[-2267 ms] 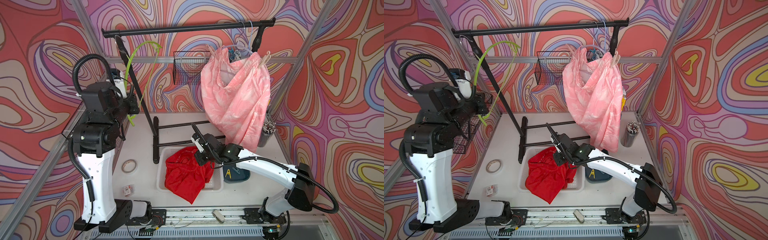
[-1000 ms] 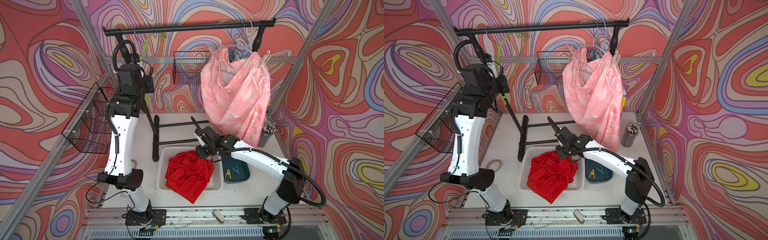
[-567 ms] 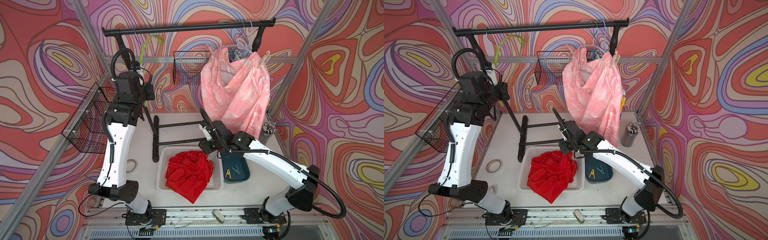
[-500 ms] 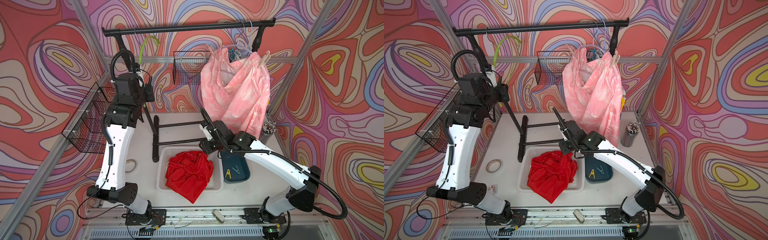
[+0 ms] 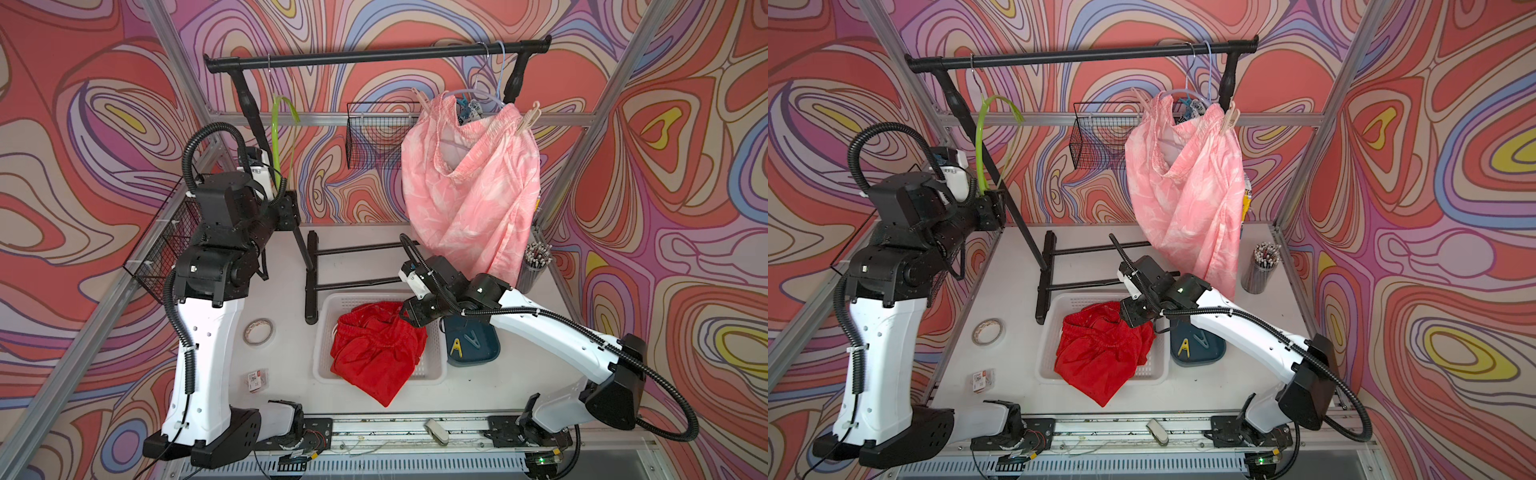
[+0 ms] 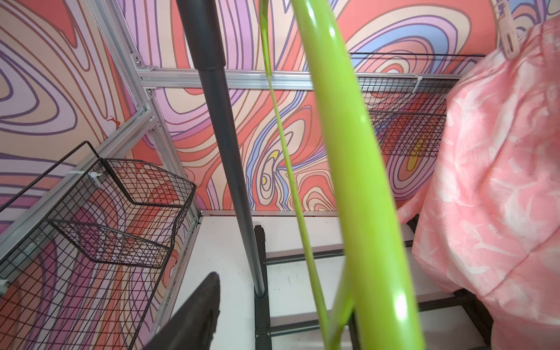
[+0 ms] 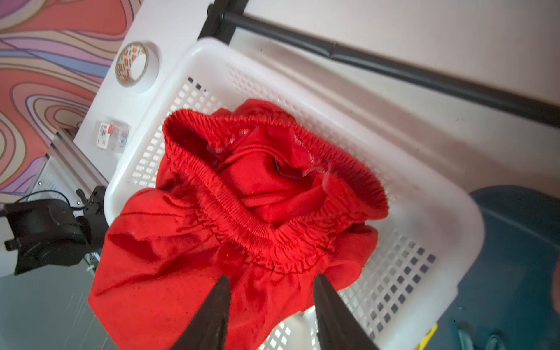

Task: Remove the clothespins securing shorts to the hanger
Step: Adjust the shorts in the basket.

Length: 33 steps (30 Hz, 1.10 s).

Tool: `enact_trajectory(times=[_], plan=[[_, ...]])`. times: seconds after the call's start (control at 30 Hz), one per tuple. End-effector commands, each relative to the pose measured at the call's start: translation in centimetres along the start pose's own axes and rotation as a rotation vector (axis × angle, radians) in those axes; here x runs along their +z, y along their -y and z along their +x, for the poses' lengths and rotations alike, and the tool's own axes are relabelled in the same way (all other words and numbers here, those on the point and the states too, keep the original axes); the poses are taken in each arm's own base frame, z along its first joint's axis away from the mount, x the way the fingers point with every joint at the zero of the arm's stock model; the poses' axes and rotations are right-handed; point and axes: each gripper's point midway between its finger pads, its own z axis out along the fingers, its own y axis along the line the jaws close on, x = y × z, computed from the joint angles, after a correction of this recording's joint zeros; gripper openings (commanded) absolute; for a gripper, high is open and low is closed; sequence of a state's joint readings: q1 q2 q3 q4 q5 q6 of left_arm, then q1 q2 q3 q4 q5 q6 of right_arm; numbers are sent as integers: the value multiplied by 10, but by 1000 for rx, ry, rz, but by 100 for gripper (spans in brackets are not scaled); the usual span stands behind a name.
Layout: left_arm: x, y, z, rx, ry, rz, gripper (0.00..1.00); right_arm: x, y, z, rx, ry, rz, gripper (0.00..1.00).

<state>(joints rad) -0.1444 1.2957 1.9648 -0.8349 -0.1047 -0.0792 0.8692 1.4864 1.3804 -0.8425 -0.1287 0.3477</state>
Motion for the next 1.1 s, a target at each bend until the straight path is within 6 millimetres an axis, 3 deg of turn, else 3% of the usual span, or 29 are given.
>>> enact_trajectory(times=[0.0, 0.17, 0.33, 0.63, 0.7, 0.83, 0.93, 1.07], plan=[[-8, 0, 22, 5, -68, 7, 67, 4, -18, 22, 14, -60, -50, 46], [-28, -4, 46, 5, -121, 9, 67, 17, -19, 42, 69, -98, -46, 47], [-46, 2, 70, 1, -182, 61, 67, 41, 6, 66, 127, -159, 60, 48], [-62, 19, 109, -29, -289, 180, 67, 77, 22, 68, 169, -171, 142, 52], [-63, 17, 113, -27, -291, 171, 67, 89, 24, 70, 179, -186, 154, 45], [-67, 16, 116, -31, -289, 165, 67, 95, 53, 67, 183, -171, 329, 1], [-66, 20, 118, -44, -285, 192, 67, 81, 74, 50, 159, -109, 474, 0], [-57, 28, 123, -65, -299, 228, 66, 56, 84, 19, 116, -23, 591, 0]])
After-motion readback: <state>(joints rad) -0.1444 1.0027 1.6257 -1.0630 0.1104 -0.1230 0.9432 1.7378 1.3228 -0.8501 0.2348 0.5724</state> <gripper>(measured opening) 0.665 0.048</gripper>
